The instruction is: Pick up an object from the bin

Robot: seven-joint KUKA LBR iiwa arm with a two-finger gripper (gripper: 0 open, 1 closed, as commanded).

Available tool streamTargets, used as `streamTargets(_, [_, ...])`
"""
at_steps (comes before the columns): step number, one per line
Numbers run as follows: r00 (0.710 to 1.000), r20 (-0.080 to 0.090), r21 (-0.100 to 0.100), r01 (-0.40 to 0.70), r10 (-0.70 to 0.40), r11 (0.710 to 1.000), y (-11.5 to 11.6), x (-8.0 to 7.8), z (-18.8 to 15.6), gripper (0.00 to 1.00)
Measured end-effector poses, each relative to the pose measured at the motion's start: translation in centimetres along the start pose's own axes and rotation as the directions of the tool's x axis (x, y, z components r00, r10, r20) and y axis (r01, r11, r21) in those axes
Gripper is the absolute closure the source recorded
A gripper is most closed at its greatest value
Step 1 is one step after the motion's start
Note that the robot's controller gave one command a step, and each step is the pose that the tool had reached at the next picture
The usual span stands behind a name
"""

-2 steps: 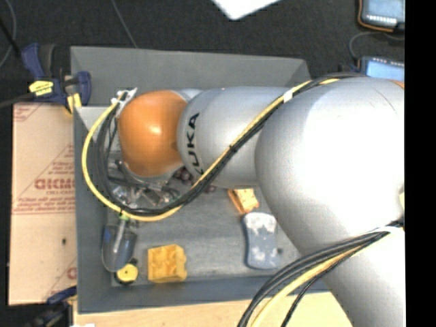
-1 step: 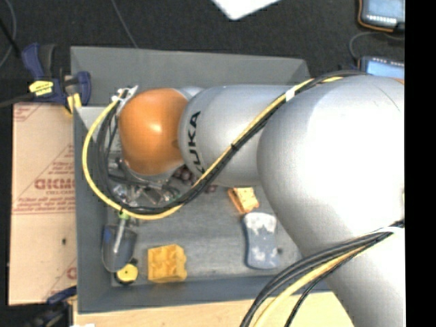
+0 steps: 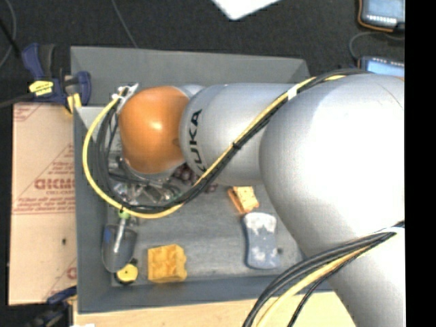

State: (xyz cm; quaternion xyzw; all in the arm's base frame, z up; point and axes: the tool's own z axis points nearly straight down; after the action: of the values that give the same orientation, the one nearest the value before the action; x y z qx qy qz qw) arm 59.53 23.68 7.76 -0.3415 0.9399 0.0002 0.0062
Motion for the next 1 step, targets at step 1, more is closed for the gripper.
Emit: streamTargets(1, [1.0, 0.0, 0.0, 0.0, 0.0, 1.0, -0.01, -0.01, -0.57, 1.0])
